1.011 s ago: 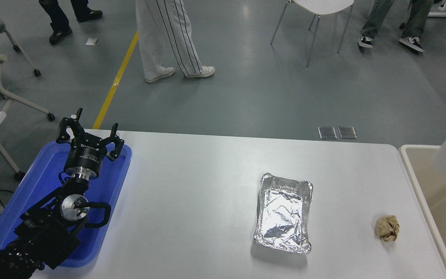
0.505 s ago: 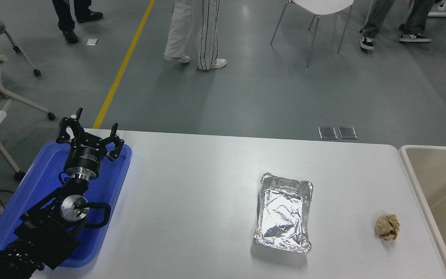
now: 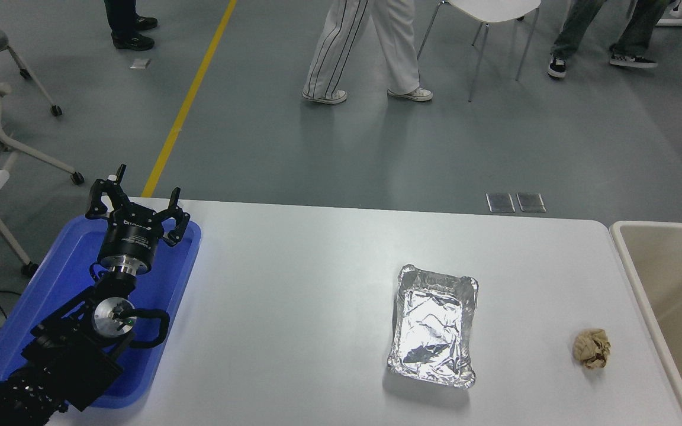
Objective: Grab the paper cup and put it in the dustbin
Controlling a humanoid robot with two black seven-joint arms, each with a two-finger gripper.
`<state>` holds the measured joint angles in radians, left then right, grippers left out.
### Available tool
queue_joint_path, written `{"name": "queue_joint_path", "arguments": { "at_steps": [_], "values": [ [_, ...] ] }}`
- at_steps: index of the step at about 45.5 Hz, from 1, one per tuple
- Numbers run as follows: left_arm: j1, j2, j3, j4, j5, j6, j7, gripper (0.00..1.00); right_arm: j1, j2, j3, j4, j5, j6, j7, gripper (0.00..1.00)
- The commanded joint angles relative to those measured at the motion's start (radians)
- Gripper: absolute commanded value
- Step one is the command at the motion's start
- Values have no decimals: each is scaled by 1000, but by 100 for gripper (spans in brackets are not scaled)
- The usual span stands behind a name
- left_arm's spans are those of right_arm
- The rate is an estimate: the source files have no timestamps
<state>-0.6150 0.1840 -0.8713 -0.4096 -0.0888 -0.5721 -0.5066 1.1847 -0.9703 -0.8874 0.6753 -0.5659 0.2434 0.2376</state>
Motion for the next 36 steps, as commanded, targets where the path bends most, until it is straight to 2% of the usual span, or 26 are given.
{"name": "queue_joint_path", "arguments": {
  "at_steps": [1, 8, 16, 24, 33, 36],
  "values": [
    [0, 0, 0, 0, 0, 0, 0, 100, -240, 79, 142, -175, 57, -73, -50, 0],
    [0, 0, 0, 0, 0, 0, 0, 100, -289, 146, 142, -252, 164, -76, -113, 0],
    [0, 0, 0, 0, 0, 0, 0, 100, -365, 251, 166, -359, 247, -111, -205, 0],
    [0, 0, 0, 0, 0, 0, 0, 100, -418, 321, 223, -411, 267, -147, -276, 0],
    [0, 0, 0, 0, 0, 0, -1, 100, -448, 349, 254, -428, 267, -179, -331, 0],
    [0, 0, 0, 0, 0, 0, 0, 100, -453, 354, 254, -428, 270, -184, -337, 0]
  ]
}}
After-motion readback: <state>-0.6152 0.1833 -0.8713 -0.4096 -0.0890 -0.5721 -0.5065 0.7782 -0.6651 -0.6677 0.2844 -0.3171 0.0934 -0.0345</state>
